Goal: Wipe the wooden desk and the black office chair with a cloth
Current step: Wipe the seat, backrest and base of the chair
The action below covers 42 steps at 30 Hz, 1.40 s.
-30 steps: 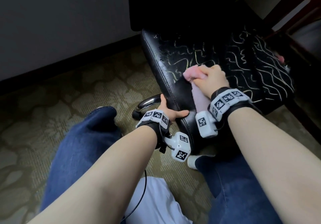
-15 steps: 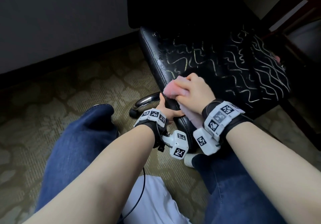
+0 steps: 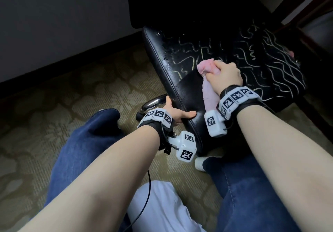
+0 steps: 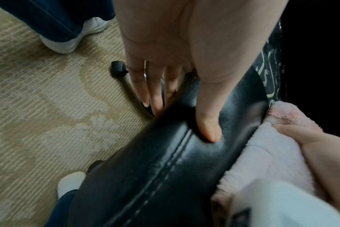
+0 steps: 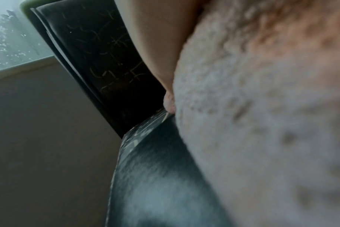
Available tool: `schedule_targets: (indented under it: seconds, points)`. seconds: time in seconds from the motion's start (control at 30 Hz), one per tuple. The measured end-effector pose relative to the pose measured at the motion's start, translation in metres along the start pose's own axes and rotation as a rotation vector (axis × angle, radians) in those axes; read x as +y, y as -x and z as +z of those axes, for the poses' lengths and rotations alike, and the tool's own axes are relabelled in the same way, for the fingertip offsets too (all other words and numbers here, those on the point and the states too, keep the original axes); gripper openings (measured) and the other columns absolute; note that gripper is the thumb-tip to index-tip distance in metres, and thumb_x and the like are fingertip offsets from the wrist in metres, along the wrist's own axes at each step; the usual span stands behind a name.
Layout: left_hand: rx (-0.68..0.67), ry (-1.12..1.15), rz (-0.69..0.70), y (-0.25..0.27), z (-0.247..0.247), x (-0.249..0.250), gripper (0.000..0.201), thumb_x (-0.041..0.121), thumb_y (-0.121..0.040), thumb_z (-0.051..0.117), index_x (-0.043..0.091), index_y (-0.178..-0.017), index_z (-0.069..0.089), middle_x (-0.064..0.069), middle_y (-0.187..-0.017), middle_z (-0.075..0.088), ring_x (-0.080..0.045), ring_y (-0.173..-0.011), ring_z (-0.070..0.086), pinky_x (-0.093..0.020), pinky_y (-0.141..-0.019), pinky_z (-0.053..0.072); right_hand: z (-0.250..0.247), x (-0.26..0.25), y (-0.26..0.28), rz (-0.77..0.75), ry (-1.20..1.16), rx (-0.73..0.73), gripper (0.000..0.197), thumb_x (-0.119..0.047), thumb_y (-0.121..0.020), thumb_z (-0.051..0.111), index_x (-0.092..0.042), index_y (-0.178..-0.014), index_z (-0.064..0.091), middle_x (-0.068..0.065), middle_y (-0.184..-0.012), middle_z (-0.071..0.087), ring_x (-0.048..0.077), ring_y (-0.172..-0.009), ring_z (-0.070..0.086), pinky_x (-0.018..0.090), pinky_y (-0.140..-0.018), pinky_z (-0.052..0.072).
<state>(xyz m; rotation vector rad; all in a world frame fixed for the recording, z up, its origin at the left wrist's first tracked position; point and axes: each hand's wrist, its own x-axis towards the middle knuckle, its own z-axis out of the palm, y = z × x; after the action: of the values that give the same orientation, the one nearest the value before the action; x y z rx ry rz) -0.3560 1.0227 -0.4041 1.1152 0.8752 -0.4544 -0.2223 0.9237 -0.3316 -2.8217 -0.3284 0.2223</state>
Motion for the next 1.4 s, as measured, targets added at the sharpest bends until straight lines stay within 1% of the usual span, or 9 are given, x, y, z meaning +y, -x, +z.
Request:
schedule_targets:
  seconds: [0.1,0.23,0.37,0.5,0.67,0.93,1.13,1.3,1.4]
  points:
    - [0.05,-0.102,0.026,0.0,-0.003,0.013,0.126,0.017,-0.063,0.087,0.025,-0.15,-0.003,-0.008,-0.141,0.045,-0.028,-0.115,0.057,-0.04,-0.097,0.049,0.007,-0.005,0.008,0.005,0.102,0.052,0.04,-0.032,-0.087,0.052,-0.02,-0.125,0.048,0.015,-0.12,0.053,0.037,-0.113,0.049,0.047,-0.093,0.038]
    - [0.198,-0.18,0.151,-0.001,-0.012,0.033,0.15,0.041,-0.038,0.092,0.031,-0.149,-0.008,-0.008,-0.141,0.047,-0.028,-0.113,0.057,-0.044,-0.095,0.049,0.006,0.001,0.027,-0.103,0.198,0.026,0.045,-0.034,-0.08,0.053,-0.021,-0.121,0.04,0.013,-0.122,0.048,0.038,-0.108,0.047,0.049,-0.087,0.039]
    - [0.259,-0.37,0.256,-0.001,-0.02,0.043,0.142,0.034,-0.06,0.089,0.025,-0.146,-0.024,-0.007,-0.148,0.036,-0.025,-0.13,0.044,-0.038,-0.106,0.04,0.001,0.018,0.033,-0.096,0.162,0.01,0.039,-0.03,-0.083,0.05,-0.026,-0.12,0.043,0.013,-0.123,0.044,0.038,-0.106,0.047,0.046,-0.082,0.043]
    - [0.249,-0.46,0.311,-0.002,-0.022,0.045,0.141,0.036,-0.061,0.088,0.028,-0.146,-0.025,-0.008,-0.144,0.042,-0.026,-0.125,0.048,-0.036,-0.105,0.041,0.0,0.019,0.022,-0.012,0.089,0.071,0.032,-0.027,-0.087,0.049,-0.018,-0.117,0.05,0.015,-0.12,0.043,0.037,-0.104,0.048,0.039,-0.077,0.038]
    - [0.259,-0.477,0.323,-0.003,-0.023,0.046,0.139,0.034,-0.061,0.088,0.028,-0.147,-0.021,-0.006,-0.14,0.048,-0.024,-0.122,0.051,-0.035,-0.103,0.042,0.005,-0.007,-0.006,0.027,0.042,0.034,0.037,-0.03,-0.09,0.052,-0.02,-0.125,0.053,0.016,-0.121,0.045,0.038,-0.108,0.05,0.04,-0.085,0.044]
    - [0.276,-0.513,0.28,-0.009,-0.027,0.048,0.141,0.037,-0.057,0.089,0.033,-0.147,-0.019,-0.005,-0.142,0.047,-0.022,-0.123,0.051,-0.031,-0.104,0.041,0.009,-0.031,-0.005,-0.249,-0.023,-0.168,0.038,-0.03,-0.085,0.058,-0.032,-0.123,0.056,0.009,-0.122,0.043,0.033,-0.11,0.048,0.036,-0.092,0.043]
    - [0.258,-0.584,0.333,-0.012,-0.029,0.043,0.126,0.033,-0.063,0.086,0.034,-0.151,-0.005,-0.004,-0.155,0.026,-0.018,-0.129,0.045,-0.02,-0.094,0.034,0.014,-0.035,0.027,-0.495,-0.07,-0.324,0.043,-0.021,-0.082,0.059,-0.044,-0.118,0.06,-0.001,-0.125,0.042,0.023,-0.11,0.043,0.041,-0.093,0.043]
    - [0.274,-0.589,0.295,-0.014,-0.03,0.04,0.135,0.04,-0.056,0.089,0.035,-0.149,-0.009,-0.012,-0.145,0.04,-0.031,-0.127,0.046,-0.041,-0.104,0.038,0.0,-0.011,0.035,-0.529,0.028,-0.377,0.038,-0.023,-0.084,0.057,-0.047,-0.114,0.061,-0.006,-0.122,0.042,0.02,-0.111,0.041,0.037,-0.09,0.041]
    - [0.257,-0.578,0.315,-0.014,-0.032,0.039,0.141,0.044,-0.052,0.09,0.036,-0.148,-0.012,-0.013,-0.141,0.044,-0.027,-0.122,0.049,-0.039,-0.101,0.04,-0.006,-0.001,0.039,-0.491,0.045,-0.371,0.039,-0.025,-0.085,0.057,-0.046,-0.117,0.06,-0.006,-0.122,0.041,0.017,-0.11,0.041,0.034,-0.088,0.041]
